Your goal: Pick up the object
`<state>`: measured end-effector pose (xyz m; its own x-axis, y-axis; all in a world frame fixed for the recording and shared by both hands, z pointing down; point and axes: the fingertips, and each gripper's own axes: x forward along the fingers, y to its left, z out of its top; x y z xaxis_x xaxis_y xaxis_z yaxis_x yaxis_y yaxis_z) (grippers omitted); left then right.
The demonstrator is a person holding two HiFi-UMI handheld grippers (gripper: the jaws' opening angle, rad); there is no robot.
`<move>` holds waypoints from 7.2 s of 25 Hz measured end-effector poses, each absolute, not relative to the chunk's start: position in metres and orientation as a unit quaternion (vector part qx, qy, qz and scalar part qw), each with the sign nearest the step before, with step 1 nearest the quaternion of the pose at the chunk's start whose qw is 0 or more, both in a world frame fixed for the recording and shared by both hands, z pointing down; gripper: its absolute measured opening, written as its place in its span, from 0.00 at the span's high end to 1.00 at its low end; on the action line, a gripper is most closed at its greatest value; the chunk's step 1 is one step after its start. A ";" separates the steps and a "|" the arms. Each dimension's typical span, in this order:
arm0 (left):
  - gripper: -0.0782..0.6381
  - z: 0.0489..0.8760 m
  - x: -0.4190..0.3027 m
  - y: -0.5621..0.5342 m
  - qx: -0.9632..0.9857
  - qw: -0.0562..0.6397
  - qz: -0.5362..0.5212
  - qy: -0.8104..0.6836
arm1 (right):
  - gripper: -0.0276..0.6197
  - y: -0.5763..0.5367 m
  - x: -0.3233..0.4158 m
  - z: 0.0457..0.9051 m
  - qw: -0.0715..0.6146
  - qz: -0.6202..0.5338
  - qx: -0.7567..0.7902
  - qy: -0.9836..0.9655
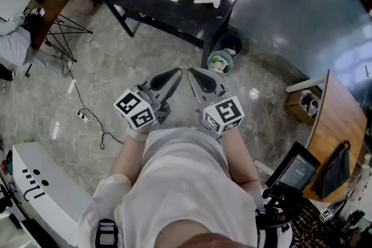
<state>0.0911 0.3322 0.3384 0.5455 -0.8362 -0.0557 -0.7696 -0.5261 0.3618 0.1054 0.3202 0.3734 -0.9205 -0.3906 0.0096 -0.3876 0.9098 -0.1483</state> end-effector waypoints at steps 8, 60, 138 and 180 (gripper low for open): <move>0.89 0.352 0.092 0.306 0.863 0.166 -0.119 -0.462 | 0.92 0.295 0.116 0.388 -0.001 -0.089 -0.213 0.973; 0.89 0.415 -0.080 -0.120 0.893 0.255 -0.146 -0.340 | 0.92 -0.119 -0.031 0.429 -0.065 -0.149 -0.367 0.916; 0.52 0.639 -0.056 -0.271 0.791 0.357 0.117 -0.484 | 0.57 -0.285 0.035 0.638 -0.147 -0.378 -0.478 0.779; 0.55 0.427 -0.117 -0.209 0.810 0.169 -0.100 -0.553 | 0.58 -0.231 -0.013 0.432 0.026 -0.195 -0.456 0.868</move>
